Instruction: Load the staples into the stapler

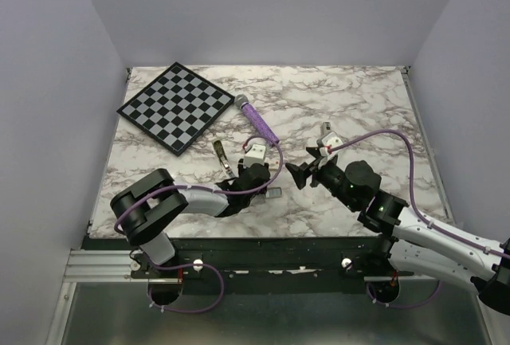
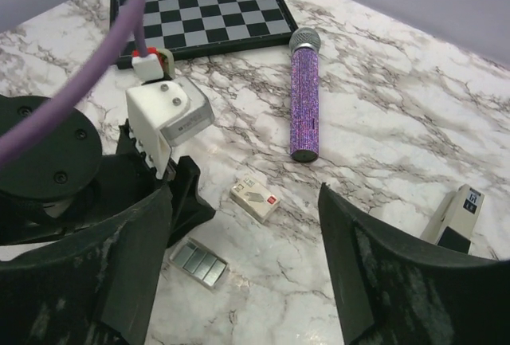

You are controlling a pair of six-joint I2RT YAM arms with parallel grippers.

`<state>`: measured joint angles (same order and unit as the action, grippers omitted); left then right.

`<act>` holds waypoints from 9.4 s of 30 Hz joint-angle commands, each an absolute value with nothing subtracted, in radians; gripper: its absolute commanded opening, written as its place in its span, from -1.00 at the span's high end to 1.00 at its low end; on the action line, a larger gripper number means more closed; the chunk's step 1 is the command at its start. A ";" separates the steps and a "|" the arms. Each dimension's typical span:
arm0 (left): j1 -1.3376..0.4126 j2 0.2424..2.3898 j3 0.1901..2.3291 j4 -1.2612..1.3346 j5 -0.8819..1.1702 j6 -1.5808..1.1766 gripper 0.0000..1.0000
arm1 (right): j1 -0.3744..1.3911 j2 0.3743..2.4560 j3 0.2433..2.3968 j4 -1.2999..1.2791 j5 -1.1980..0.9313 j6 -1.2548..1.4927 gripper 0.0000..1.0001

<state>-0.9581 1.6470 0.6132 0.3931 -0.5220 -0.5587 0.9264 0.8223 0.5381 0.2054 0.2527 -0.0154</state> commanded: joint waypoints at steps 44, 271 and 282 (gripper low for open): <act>-0.307 0.884 0.838 0.135 -0.495 -0.279 -0.97 | 0.867 1.939 1.557 -0.710 -0.092 -0.250 -0.18; -0.305 0.897 0.805 0.167 -0.437 -0.287 -0.98 | 0.982 1.850 1.295 -0.198 0.029 0.166 0.07; -0.304 1.095 0.960 -0.076 -0.331 -0.403 -0.98 | 1.038 1.779 1.044 0.198 0.166 0.215 -0.06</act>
<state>-0.3088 1.0473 0.8890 0.0479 -0.3897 -0.3382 1.0241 1.8435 1.1305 -0.0322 0.0849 0.1917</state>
